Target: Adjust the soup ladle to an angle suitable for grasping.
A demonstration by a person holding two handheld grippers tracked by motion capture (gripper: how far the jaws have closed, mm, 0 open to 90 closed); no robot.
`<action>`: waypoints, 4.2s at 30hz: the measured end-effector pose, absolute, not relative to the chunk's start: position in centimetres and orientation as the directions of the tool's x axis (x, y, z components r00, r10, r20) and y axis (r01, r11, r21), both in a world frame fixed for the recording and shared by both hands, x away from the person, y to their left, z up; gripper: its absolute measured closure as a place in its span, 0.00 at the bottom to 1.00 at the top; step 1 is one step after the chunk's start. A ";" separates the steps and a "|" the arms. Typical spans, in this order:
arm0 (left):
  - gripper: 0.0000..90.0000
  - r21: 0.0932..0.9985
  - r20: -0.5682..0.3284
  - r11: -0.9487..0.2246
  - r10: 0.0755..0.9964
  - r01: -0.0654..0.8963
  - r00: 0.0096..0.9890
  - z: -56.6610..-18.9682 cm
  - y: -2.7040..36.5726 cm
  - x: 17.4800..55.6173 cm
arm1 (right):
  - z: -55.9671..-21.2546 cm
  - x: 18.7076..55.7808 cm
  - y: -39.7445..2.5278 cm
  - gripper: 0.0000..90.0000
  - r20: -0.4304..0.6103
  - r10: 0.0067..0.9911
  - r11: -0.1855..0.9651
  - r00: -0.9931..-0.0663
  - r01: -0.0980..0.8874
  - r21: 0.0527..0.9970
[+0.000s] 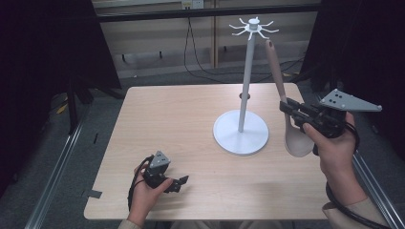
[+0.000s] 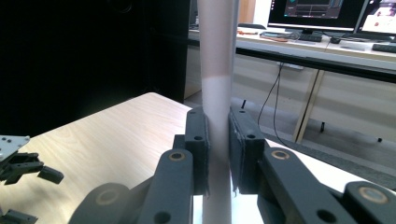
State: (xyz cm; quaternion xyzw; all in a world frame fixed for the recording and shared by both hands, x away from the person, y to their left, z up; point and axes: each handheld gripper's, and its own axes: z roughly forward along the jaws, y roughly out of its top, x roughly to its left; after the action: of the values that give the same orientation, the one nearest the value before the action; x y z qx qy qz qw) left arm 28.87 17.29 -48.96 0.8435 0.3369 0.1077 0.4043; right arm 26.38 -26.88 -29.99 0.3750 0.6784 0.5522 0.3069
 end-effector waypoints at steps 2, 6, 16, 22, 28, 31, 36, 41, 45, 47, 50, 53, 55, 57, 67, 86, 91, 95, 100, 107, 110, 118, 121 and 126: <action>0.05 0.753 -0.086 -0.450 0.655 0.479 0.751 -49.0 17.3 28.9 | -29.7 26.5 -26.9 0.88 -0.002 0.851 0.107 -0.525 0.169 0.980; 0.05 0.754 -0.085 -0.450 0.656 0.479 0.750 -49.0 17.4 28.9 | -29.3 26.8 -26.9 0.88 -0.001 0.852 0.101 -0.523 0.161 0.982; 0.05 0.753 -0.086 -0.450 0.657 0.480 0.749 -49.0 17.4 28.9 | -29.8 27.8 -26.7 0.88 0.018 0.858 0.086 -0.514 0.178 0.980; 0.05 0.753 -0.089 -0.448 0.656 0.481 0.750 -48.9 17.4 28.9 | -30.0 28.2 -26.5 0.88 0.015 0.860 0.089 -0.510 0.179 0.980; 0.05 0.753 -0.088 -0.448 0.657 0.482 0.749 -48.9 17.5 29.0 | -30.1 28.6 -26.3 0.88 0.020 0.861 0.087 -0.508 0.185 0.979; 0.05 0.754 -0.090 -0.445 0.658 0.483 0.748 -48.9 17.5 28.9 | -30.2 28.8 -26.2 0.88 0.024 0.863 0.083 -0.505 0.188 0.979; 0.05 0.756 -0.096 -0.440 0.657 0.484 0.748 -48.9 17.5 28.9 | -30.4 29.2 -25.9 0.88 0.030 0.862 0.079 -0.507 0.192 0.978; 0.05 0.754 -0.095 -0.445 0.655 0.484 0.750 -48.9 17.6 29.0 | -30.6 29.6 -25.7 0.88 0.029 0.862 0.081 -0.506 0.194 0.978; 0.05 0.753 -0.095 -0.445 0.656 0.485 0.748 -48.9 17.7 29.0 | -30.8 29.9 -25.5 0.88 0.035 0.861 0.076 -0.507 0.196 0.978; 0.05 0.756 -0.100 -0.437 0.660 0.488 0.745 -48.9 17.7 29.0 | -30.9 30.0 -25.4 0.88 0.038 0.861 0.073 -0.508 0.197 0.978; 0.05 0.759 -0.095 -0.437 0.660 0.483 0.745 -48.8 17.7 29.1 | -31.0 30.2 -25.2 0.88 0.041 0.860 0.072 -0.508 0.201 0.977; 0.05 0.758 -0.099 -0.438 0.656 0.484 0.748 -48.9 17.7 29.1 | -31.2 30.4 -25.0 0.88 0.048 0.859 0.067 -0.510 0.204 0.977; 0.05 0.760 -0.095 -0.438 0.656 0.480 0.749 -48.9 17.7 29.2 | -31.3 30.6 -24.8 0.88 0.051 0.860 0.066 -0.509 0.209 0.976; 0.05 0.757 -0.094 -0.441 0.657 0.482 0.748 -48.8 17.7 29.1 | -31.3 30.7 -24.7 0.88 0.053 0.859 0.064 -0.508 0.209 0.976; 0.05 0.764 -0.102 -0.429 0.656 0.482 0.748 -48.9 17.7 29.3 | -31.7 31.6 -23.8 0.88 0.072 0.860 0.051 -0.506 0.225 0.973; 0.05 0.768 -0.104 -0.432 0.644 0.473 0.758 -48.7 17.0 29.5 | -31.8 32.5 -22.8 0.88 0.088 0.863 0.046 -0.497 0.250 0.967; 0.05 0.769 -0.098 -0.438 0.638 0.466 0.763 -48.7 16.8 29.5 | -31.8 32.8 -22.6 0.88 0.086 0.866 0.049 -0.492 0.254 0.966; 0.05 0.768 -0.095 -0.442 0.637 0.464 0.765 -48.7 16.7 29.6 | -31.8 32.9 -22.5 0.87 0.088 0.867 0.048 -0.491 0.258 0.965; 0.05 0.768 -0.099 -0.440 0.636 0.465 0.766 -48.7 16.5 29.7 | -31.8 33.1 -22.3 0.87 0.092 0.868 0.047 -0.488 0.266 0.963; 0.05 0.769 -0.096 -0.448 0.625 0.457 0.775 -48.7 16.4 29.8 | -31.8 33.3 -22.4 0.86 0.100 0.873 0.040 -0.478 0.273 0.961; 0.05 0.770 -0.090 -0.448 0.628 0.454 0.773 -48.7 16.6 29.7 | -31.7 33.3 -22.4 0.86 0.092 0.876 0.048 -0.474 0.276 0.960; 0.05 0.772 -0.086 -0.447 0.630 0.452 0.771 -48.6 16.9 29.7 | -31.8 33.6 -22.3 0.84 0.098 0.877 0.044 -0.470 0.281 0.959; 0.05 0.771 -0.087 -0.447 0.630 0.452 0.772 -48.6 16.9 29.7 | -32.1 33.6 -22.3 0.83 0.097 0.878 0.046 -0.468 0.284 0.958; 0.05 0.769 -0.086 -0.453 0.626 0.451 0.775 -48.6 16.8 29.7 | -32.3 33.6 -22.4 0.82 0.099 0.880 0.043 -0.464 0.286 0.957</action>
State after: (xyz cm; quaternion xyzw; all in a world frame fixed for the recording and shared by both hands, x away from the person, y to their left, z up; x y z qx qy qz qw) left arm 29.69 16.85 -48.64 0.8460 0.3183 0.1051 0.4147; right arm 33.63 -22.39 -32.28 0.4374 0.6667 0.5360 0.2771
